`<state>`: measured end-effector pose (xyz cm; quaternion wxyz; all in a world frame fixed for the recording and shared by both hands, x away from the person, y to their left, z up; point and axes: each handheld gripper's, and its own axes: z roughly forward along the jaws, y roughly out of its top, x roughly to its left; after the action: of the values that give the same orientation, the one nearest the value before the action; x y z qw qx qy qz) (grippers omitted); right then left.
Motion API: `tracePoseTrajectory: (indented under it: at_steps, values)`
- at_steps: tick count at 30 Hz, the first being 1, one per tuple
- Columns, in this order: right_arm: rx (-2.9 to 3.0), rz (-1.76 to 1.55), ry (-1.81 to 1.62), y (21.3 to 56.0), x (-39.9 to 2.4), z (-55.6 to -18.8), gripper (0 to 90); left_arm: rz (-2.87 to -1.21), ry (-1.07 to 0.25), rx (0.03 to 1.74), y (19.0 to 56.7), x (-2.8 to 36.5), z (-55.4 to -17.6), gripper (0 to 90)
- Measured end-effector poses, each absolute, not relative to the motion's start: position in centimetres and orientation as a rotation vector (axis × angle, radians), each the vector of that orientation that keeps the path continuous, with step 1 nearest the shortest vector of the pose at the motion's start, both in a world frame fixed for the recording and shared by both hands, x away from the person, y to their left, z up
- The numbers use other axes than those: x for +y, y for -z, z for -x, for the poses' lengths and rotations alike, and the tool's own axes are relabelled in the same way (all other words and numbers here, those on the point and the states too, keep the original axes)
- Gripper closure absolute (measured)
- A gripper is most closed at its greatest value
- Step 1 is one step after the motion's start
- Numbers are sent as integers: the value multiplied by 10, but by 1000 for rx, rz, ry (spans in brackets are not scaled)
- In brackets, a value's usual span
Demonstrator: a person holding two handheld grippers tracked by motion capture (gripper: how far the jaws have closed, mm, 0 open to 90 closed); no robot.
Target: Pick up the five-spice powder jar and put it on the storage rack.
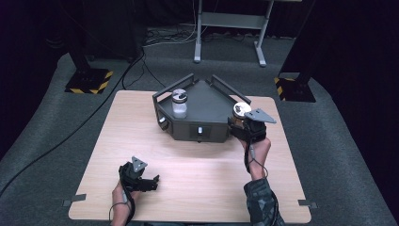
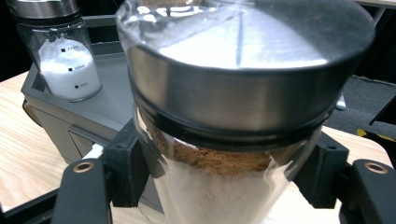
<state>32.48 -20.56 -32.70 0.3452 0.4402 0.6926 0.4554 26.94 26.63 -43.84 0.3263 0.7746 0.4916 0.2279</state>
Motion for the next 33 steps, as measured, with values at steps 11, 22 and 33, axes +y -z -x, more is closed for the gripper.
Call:
tracePoseTrajectory:
  at_steps: [11,22,33]
  values:
    - [1825,-1143,-1183,323,-201,-344,296,-2029,-598,1287,438,266,-269,7]
    - [1839,-1136,-1195,316,-196,-358,296,-2029,-597,1288,438,266,-269,7]
    - [1866,-1134,-1191,312,-186,-377,296,-2030,-596,1288,438,266,-270,7]
